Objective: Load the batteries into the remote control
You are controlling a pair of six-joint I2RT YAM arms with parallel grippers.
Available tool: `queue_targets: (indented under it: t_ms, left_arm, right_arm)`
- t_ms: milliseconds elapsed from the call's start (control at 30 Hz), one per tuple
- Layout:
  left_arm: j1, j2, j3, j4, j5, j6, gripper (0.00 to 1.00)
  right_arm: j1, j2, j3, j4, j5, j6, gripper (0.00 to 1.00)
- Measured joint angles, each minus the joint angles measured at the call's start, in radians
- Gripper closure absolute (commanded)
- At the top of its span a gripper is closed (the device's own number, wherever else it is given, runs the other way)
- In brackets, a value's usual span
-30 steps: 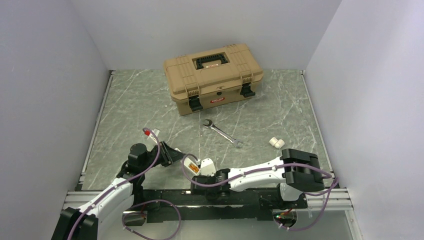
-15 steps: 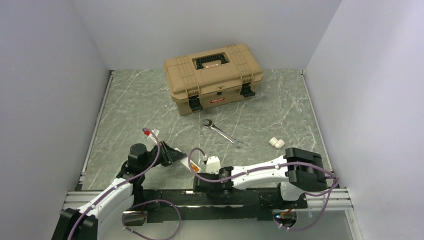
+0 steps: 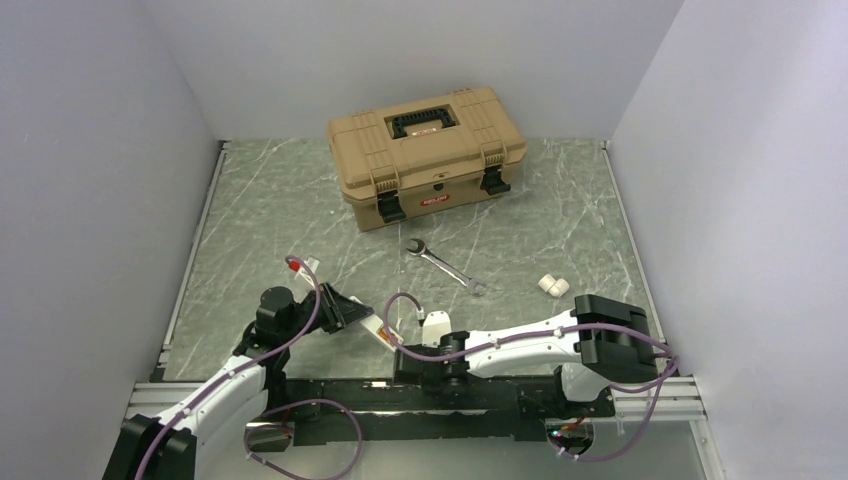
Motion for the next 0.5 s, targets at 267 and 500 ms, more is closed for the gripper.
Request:
queue_targets:
  t_ms: [267,500]
  left_arm:
    - [0.0,0.0,0.0,0.0,0.0,0.0,0.98]
    - [0.0,0.006,0.0,0.001,0.0,0.0,0.98]
  right_arm:
    - [0.0,0.0,0.0,-0.025,0.013,0.053,0.57]
    - [-0.007,-0.022,-0.018,-0.016,0.016,0.109,0.6]
